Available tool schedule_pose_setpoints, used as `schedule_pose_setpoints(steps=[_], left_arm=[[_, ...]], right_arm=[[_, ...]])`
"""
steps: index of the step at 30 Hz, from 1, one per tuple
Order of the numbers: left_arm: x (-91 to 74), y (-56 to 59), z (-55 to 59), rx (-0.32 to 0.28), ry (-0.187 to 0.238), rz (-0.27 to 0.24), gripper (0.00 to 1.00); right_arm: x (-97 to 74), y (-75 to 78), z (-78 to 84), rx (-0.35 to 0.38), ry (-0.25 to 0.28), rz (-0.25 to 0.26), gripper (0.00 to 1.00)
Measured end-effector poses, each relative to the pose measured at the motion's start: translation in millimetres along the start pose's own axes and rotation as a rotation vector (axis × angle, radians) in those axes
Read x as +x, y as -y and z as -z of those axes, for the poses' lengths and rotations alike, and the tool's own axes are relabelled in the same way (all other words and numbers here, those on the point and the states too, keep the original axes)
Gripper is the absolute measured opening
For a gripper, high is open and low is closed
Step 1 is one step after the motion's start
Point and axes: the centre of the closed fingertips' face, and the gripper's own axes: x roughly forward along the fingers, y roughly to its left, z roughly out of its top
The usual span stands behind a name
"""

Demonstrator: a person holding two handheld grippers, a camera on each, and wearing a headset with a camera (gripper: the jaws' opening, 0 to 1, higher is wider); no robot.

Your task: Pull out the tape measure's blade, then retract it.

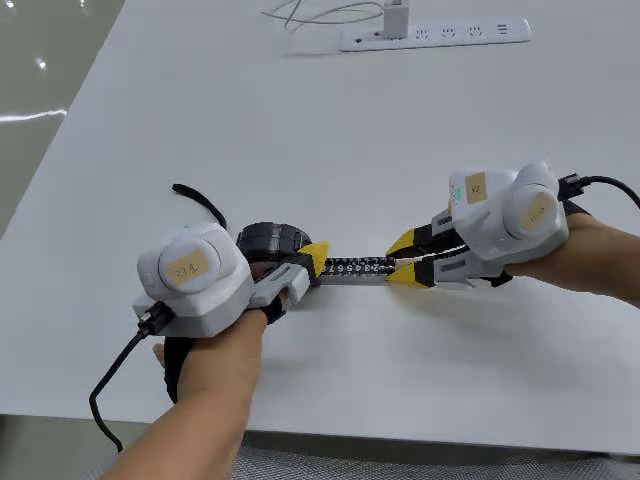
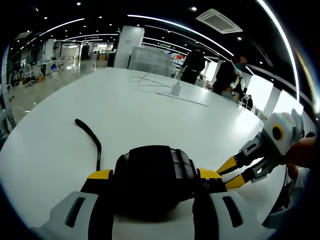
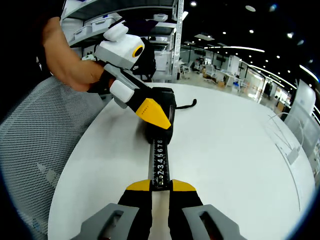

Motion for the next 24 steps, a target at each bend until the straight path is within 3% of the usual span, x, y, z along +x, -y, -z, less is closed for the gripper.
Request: schedule_pose_setpoints(steps=[24], left_arm=[[-0.2, -0.1, -0.4, -0.009, 0.001, 0.001, 0.59]], right_arm=[[21.3, 1.1, -17.0, -0.003, 0.008, -0.006, 0.07]])
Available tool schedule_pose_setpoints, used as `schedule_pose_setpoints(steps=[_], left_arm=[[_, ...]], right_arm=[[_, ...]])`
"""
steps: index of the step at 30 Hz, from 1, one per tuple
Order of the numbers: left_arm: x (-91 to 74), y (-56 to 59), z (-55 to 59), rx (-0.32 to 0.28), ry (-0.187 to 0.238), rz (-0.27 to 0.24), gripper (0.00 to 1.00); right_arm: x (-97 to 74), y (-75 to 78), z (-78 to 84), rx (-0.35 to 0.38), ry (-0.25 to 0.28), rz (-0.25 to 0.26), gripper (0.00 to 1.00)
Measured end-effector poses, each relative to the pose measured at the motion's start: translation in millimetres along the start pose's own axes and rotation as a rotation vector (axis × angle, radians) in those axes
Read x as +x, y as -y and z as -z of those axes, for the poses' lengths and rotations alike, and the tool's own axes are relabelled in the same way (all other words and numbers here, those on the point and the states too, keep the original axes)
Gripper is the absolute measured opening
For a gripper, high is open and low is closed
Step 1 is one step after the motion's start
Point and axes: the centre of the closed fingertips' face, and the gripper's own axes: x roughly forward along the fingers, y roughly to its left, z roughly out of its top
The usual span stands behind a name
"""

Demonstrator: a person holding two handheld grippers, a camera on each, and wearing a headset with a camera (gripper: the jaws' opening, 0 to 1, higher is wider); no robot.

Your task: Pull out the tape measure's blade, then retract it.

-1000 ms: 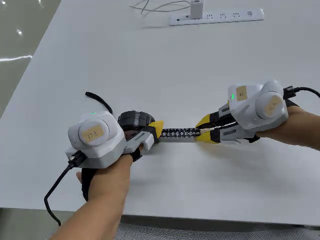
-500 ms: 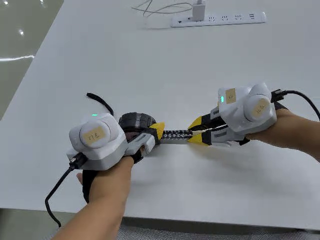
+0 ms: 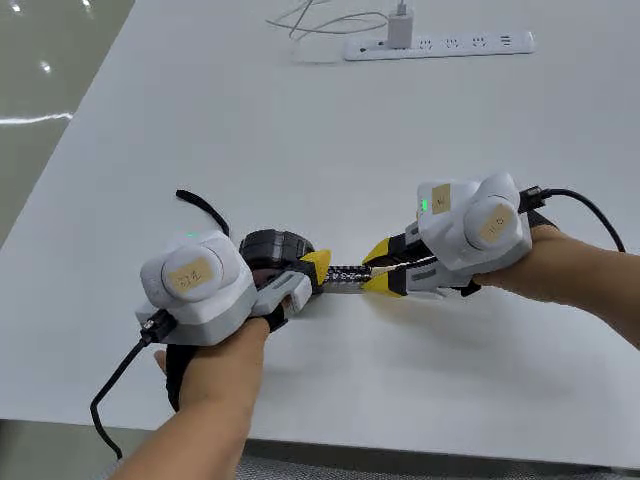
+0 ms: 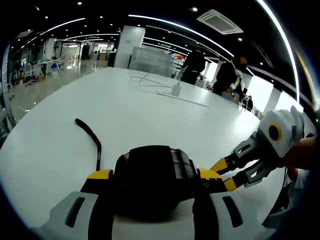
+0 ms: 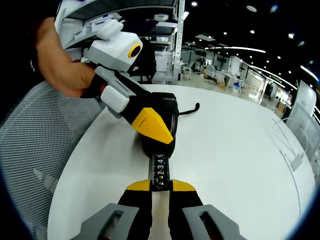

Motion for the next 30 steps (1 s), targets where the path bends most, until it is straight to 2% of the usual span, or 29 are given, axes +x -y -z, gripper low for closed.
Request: schedule_pose_setpoints(steps=[30], left_arm=[[1.8, -2.1, -1.1, -0.009, 0.001, 0.001, 0.59]], right_arm=[[22.6, 1.9, -16.4, 0.01, 0.025, -0.014, 0.07]])
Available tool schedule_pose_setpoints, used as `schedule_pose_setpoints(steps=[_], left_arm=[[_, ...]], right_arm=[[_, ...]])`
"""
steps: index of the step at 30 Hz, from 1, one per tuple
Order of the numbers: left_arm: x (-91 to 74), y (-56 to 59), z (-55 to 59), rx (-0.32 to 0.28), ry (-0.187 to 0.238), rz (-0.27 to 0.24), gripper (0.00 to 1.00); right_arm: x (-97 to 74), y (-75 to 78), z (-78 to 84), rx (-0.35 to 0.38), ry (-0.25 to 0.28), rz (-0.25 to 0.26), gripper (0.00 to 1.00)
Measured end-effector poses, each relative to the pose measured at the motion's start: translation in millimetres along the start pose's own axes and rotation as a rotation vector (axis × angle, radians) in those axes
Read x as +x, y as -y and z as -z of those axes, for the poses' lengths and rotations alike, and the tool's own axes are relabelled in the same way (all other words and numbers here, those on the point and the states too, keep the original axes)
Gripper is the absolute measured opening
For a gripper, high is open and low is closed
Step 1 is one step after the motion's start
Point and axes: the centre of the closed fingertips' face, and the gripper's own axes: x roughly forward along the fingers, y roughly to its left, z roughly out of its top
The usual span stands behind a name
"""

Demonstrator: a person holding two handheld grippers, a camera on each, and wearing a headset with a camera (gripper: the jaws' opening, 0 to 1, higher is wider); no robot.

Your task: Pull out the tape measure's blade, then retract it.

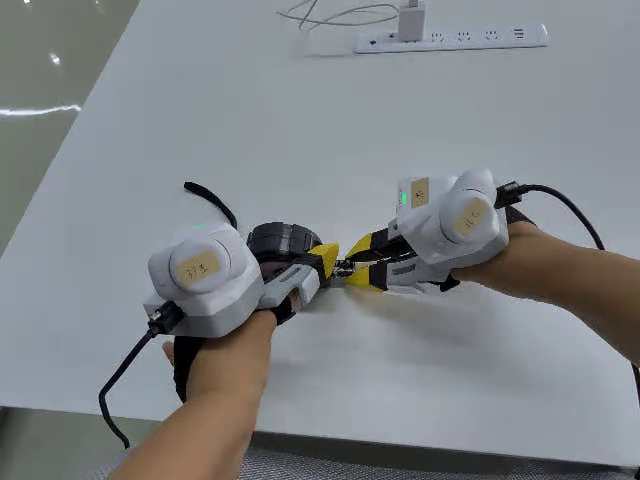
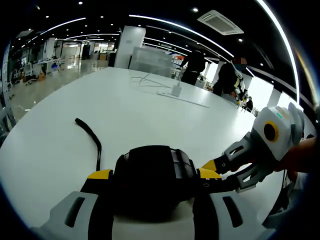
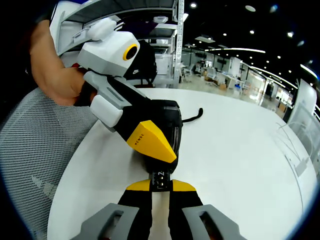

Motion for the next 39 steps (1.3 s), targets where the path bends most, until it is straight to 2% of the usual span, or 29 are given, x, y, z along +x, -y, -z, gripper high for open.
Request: schedule_pose_setpoints(steps=[18, 39], left_arm=[[0.1, 0.0, -0.4, -0.006, 0.004, -0.001, 0.59], [-0.4, 0.9, -0.4, -0.002, 0.005, -0.004, 0.59]], right_arm=[[8.1, 0.4, -6.1, -0.001, 0.009, -0.003, 0.07], [8.7, 1.1, -6.0, 0.015, 0.01, 0.0, 0.1]])
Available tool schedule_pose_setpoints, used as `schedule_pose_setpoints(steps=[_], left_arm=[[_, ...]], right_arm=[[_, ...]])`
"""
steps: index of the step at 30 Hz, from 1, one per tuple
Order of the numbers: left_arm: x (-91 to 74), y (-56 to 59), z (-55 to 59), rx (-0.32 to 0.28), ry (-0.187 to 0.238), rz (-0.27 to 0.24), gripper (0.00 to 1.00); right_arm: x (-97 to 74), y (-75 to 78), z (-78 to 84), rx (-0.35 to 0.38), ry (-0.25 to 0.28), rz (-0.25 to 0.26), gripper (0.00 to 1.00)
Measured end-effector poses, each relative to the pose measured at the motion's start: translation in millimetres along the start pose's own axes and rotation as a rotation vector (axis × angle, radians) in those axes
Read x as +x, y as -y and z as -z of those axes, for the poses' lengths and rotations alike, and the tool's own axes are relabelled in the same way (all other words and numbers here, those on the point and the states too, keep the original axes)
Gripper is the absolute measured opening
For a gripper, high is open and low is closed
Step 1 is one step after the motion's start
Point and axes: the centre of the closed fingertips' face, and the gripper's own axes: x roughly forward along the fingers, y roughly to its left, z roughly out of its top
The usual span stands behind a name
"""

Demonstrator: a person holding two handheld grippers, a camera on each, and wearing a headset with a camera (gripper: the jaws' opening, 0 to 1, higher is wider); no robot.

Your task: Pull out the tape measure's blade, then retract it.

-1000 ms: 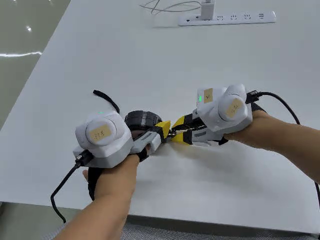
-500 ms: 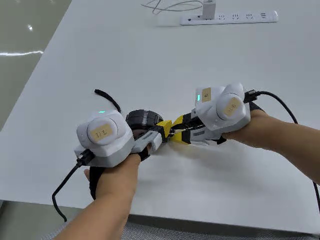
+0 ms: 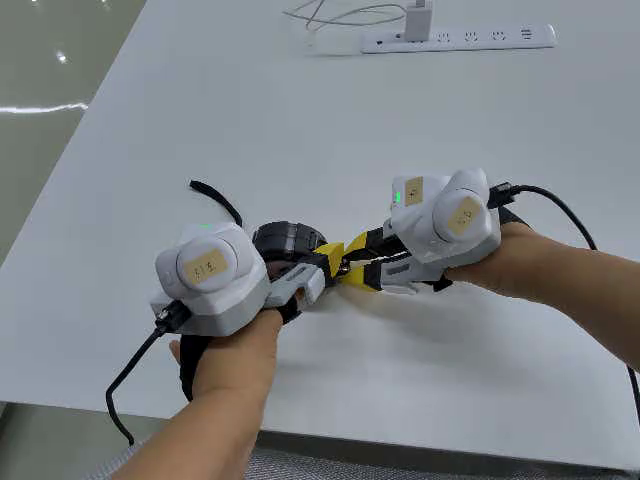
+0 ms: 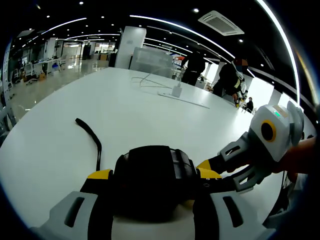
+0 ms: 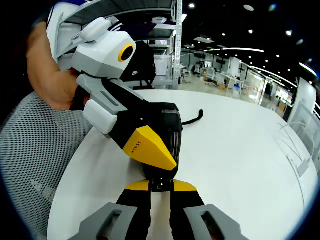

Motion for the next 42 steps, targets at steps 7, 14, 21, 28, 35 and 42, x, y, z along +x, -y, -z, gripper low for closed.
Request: schedule_pose_setpoints(steps=[7, 14, 21, 28, 35, 42], left_arm=[[-0.1, -0.2, 0.3, 0.003, 0.0, 0.0, 0.6], [-0.1, 0.0, 0.5, 0.002, 0.001, -0.001, 0.6], [-0.2, 0.1, 0.1, 0.0, 0.003, -0.001, 0.6], [-0.4, 0.4, 0.1, 0.001, 0.004, 0.002, 0.61], [-0.3, 0.4, -0.1, 0.001, 0.005, 0.008, 0.61], [-0.2, 0.4, -0.2, 0.006, 0.007, 0.012, 0.61]], right_arm=[[-0.9, 0.5, -0.3, 0.037, -0.002, 0.009, 0.11], [-5.5, 5.7, 5.1, 0.082, -0.008, 0.041, 0.22], [-11.7, 8.7, 6.7, 0.112, -0.003, 0.07, 0.3], [-18.1, 7.6, 7.3, 0.158, 0.015, 0.099, 0.39], [-32.2, 3.4, 8.9, 0.213, 0.041, 0.152, 0.46], [-51.5, 4.7, 17.6, 0.281, 0.061, 0.202, 0.54]])
